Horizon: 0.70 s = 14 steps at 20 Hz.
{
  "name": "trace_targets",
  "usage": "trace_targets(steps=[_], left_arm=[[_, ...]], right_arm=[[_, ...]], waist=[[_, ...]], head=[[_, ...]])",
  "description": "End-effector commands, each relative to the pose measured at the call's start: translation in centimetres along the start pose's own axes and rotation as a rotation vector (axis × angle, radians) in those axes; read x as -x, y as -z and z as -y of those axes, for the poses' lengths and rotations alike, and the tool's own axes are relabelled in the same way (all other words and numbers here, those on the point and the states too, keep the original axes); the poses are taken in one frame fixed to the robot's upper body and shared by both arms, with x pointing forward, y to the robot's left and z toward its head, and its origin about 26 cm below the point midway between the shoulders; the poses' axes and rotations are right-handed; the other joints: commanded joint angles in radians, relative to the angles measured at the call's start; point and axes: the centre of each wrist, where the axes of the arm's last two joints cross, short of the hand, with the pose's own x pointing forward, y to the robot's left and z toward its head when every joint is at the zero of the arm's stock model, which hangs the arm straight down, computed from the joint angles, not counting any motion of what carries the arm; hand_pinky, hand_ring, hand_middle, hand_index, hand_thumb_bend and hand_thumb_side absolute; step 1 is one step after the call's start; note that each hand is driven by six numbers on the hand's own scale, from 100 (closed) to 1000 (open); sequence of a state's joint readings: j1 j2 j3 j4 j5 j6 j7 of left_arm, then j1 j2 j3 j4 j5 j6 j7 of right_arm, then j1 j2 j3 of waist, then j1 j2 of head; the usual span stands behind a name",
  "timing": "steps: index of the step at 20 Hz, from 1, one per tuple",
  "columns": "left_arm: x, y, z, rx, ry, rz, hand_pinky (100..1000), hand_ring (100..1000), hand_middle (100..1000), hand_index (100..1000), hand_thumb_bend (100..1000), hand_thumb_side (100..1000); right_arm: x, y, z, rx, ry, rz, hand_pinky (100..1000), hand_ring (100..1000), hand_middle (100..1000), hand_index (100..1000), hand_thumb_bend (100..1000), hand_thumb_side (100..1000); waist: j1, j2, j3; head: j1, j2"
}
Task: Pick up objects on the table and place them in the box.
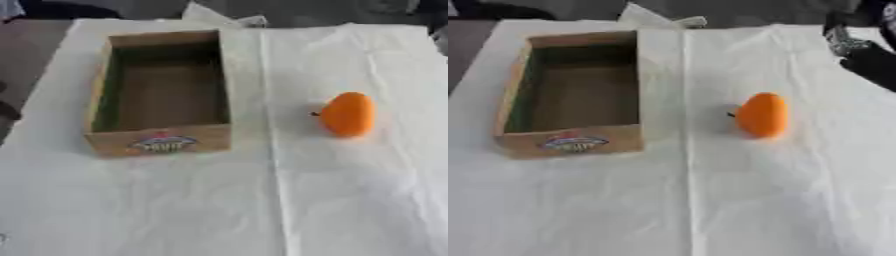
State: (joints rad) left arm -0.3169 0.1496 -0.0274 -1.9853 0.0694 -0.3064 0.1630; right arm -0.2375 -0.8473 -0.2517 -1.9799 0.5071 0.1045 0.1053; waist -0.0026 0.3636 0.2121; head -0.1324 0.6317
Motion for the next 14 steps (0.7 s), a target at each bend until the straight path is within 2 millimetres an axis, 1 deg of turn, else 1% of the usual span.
trace_targets(steps=[1,2,3,5,7,10,12,14], left_arm=[[-0.5,0.3,-0.8,-0.01,0.042,0.029,384,581,613,662,100,943],[-0.5,0.3,-0.9,-0.016,0.051,0.031,384,581,613,662,100,943],[-0.5,0.2,-1.0,-0.022,0.059,0.032,384,581,613,664,100,943],[-0.5,0.0,-1.4,-0.033,0.078,0.033,383,581,613,665,100,942],[-0.4,-0.3,-1.9,-0.05,0.105,0.028,382,581,613,667,100,942],[-0.4,-0.7,-2.5,-0.068,0.144,0.024,381,581,613,667,100,942],[-0.4,-0.8,-2.8,-0.078,0.166,0.027,381,581,613,668,100,940],[-0.4,-0.8,-3.0,-0.083,0.177,0.03,381,581,613,668,100,941]], right_arm=[[-0.3,0.2,1.3,0.062,0.005,0.067,958,906,842,996,100,928],[-0.2,0.1,1.2,0.07,0.013,0.078,958,904,837,998,100,903],[-0.1,-0.1,1.0,0.074,0.015,0.088,963,912,845,1000,108,834],[0.1,-0.7,0.2,0.075,0.009,0.101,963,913,845,1000,100,806],[0.4,-1.4,-0.9,0.084,0.019,0.104,966,913,843,1000,100,809],[0.9,-2.6,-2.2,0.105,0.033,0.102,968,921,858,1000,100,824],[1.1,-3.4,-2.9,0.103,0.021,0.112,968,924,866,1000,100,829],[1.2,-4.0,-3.5,0.098,-0.002,0.136,969,928,879,1000,123,816]], waist=[[0.003,-0.012,-0.002],[0.005,-0.011,-0.003],[0.008,-0.009,-0.006],[0.015,-0.007,-0.017],[0.023,-0.006,-0.037],[0.031,-0.004,-0.055],[0.033,-0.004,-0.063],[0.033,-0.004,-0.067]], head=[[0.014,0.018],[0.014,0.02],[0.013,0.02],[0.009,0.015],[0.011,0.01],[0.021,0.005],[0.026,0.004],[0.026,0.006]])
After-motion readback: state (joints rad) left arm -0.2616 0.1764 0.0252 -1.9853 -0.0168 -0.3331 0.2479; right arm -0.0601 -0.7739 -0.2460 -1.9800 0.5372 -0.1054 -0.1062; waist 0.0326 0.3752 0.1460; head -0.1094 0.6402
